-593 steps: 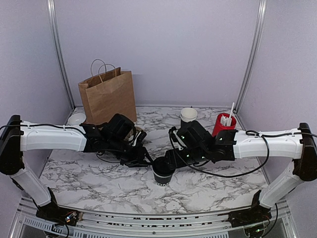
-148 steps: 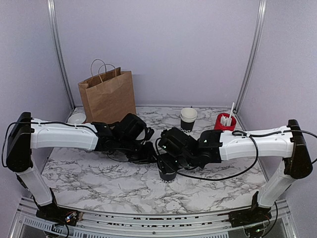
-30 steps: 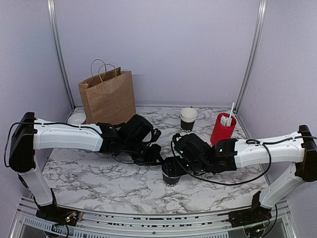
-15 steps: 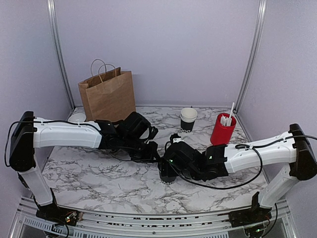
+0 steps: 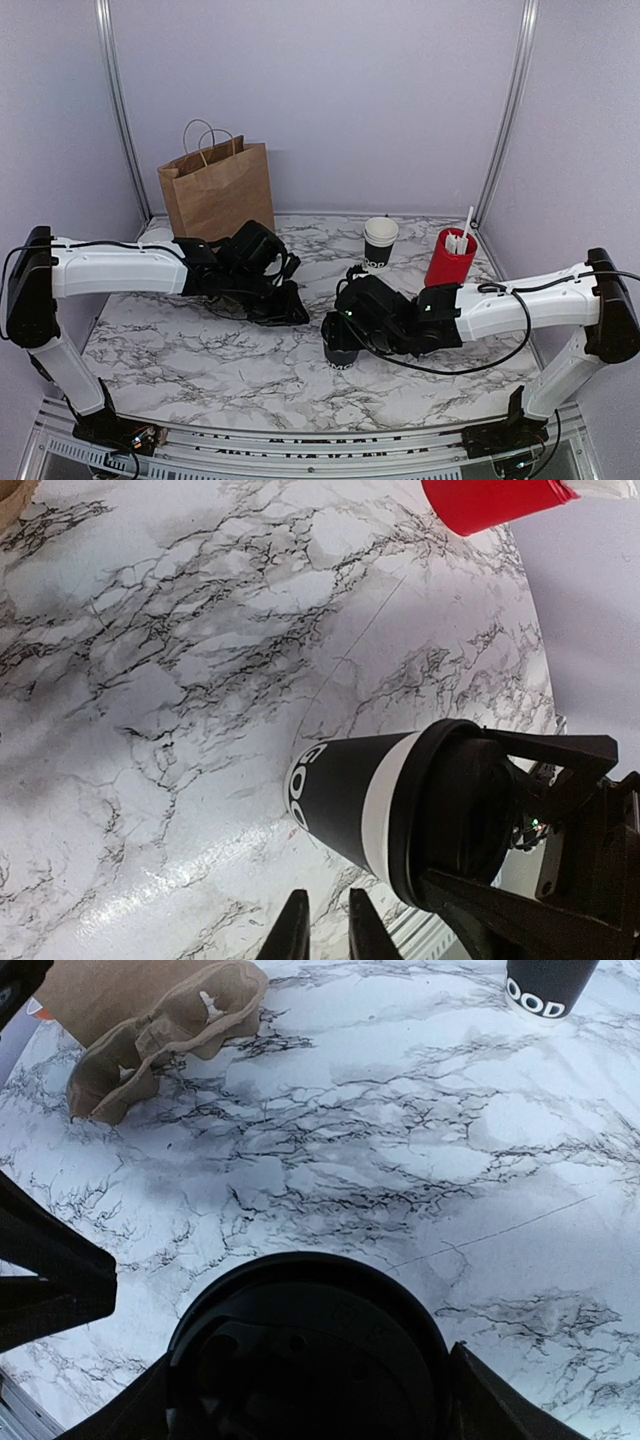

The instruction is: Pack the takeout coffee

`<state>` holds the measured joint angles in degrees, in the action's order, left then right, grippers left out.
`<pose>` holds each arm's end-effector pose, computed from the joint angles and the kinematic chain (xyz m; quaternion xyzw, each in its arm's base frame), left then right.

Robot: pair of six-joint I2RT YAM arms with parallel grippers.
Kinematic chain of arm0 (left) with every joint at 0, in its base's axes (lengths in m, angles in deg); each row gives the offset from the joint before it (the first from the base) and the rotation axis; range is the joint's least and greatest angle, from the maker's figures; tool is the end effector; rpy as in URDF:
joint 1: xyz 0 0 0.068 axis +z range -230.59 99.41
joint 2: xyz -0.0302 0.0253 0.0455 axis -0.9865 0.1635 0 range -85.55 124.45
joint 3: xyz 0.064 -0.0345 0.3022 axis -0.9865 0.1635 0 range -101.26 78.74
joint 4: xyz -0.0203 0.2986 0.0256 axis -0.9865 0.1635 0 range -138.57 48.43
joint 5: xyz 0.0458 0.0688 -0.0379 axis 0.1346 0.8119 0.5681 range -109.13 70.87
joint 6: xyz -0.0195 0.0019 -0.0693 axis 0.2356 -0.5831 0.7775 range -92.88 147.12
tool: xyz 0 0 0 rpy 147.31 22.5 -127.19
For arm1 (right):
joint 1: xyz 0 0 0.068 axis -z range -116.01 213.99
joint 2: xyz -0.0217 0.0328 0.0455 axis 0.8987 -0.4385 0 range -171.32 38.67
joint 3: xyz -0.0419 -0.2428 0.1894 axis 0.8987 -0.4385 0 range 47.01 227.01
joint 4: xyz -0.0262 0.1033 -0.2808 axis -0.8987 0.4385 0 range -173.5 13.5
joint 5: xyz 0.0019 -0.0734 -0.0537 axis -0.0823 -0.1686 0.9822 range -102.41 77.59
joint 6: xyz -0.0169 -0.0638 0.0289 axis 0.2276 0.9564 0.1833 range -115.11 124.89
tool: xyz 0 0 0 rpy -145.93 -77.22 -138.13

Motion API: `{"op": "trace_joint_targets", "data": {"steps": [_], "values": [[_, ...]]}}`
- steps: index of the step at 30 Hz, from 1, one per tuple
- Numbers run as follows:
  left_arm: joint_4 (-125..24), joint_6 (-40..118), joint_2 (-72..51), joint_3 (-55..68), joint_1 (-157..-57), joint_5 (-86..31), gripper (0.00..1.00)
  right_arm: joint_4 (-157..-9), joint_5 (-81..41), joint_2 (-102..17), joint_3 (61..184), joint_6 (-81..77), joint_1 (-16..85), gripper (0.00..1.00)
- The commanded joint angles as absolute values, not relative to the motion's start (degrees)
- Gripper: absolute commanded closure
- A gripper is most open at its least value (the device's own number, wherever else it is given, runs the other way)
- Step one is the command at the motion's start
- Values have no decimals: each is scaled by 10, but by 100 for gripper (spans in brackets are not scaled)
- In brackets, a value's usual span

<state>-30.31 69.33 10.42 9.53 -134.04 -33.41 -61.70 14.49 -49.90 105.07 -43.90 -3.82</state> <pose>0.2426 -0.3519 0.2465 0.1371 0.9077 -0.3584 0.1697 0.1636 0.3298 0.2222 -0.0780 0.9202 0.1516 0.3523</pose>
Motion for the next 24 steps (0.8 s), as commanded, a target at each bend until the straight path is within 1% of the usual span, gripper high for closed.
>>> {"op": "trace_joint_targets", "data": {"steps": [1,10,20,24], "values": [[-337,716,86,128,-1339,-386,83,-548,113,-519,1045,-432,-30,17],[-445,772,98,163,-1339,-437,81,-562,101,-527,1034,-441,-30,18],[-492,799,132,174,-1340,-443,80,-565,96,-529,1030,-440,-30,18],[-489,796,148,174,-1341,-440,81,-567,95,-534,1028,-439,-31,18]]}}
